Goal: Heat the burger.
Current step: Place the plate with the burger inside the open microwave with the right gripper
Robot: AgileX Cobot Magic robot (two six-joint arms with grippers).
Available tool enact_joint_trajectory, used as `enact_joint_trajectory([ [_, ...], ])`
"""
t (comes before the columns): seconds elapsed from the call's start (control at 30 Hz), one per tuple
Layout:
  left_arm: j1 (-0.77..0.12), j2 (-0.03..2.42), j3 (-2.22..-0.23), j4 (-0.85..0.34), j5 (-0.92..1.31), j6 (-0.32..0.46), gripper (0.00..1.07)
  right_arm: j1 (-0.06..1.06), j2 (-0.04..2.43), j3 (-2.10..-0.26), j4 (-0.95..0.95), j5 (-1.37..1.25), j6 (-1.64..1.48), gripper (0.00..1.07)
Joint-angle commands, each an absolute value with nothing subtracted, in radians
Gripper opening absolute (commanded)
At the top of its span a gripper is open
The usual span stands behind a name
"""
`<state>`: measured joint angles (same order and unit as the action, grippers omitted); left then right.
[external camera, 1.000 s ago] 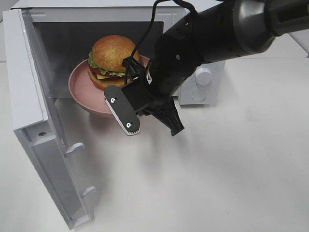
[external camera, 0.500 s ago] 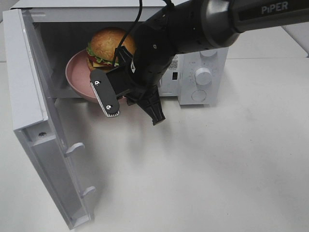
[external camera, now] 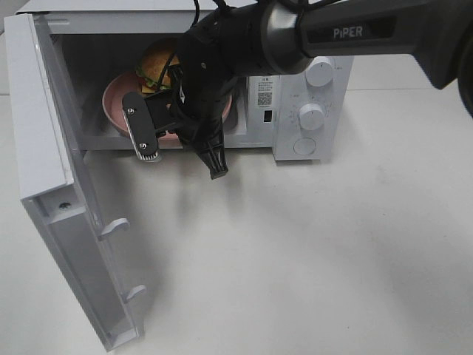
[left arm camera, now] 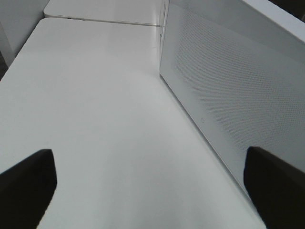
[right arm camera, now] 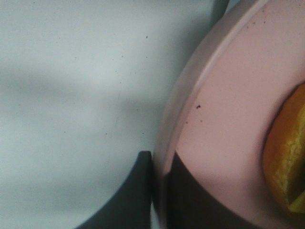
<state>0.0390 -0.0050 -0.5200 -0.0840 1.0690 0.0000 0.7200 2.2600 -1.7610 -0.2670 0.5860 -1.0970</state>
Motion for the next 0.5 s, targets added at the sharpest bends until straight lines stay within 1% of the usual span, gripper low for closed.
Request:
enact_joint_trajectory([
  [0.03,0.038,-0.021,-0.519,-0.083,1.071,0.000,1.00,0.722,2.267,-1.807,-0.314,0.564,-1.068,0.00],
  [0.17,0.038,-0.021,-0.519,-0.083,1.071,0.000,1.00,0.722,2.302,-1.864,-0.343,0.574,-1.003,0.00],
  [0.5,0.038,-0.021,-0.519,-0.079,1.071,0.000,1.00,0.701,2.365,-1.981,-0.342,0.627,-1.004,0.00],
])
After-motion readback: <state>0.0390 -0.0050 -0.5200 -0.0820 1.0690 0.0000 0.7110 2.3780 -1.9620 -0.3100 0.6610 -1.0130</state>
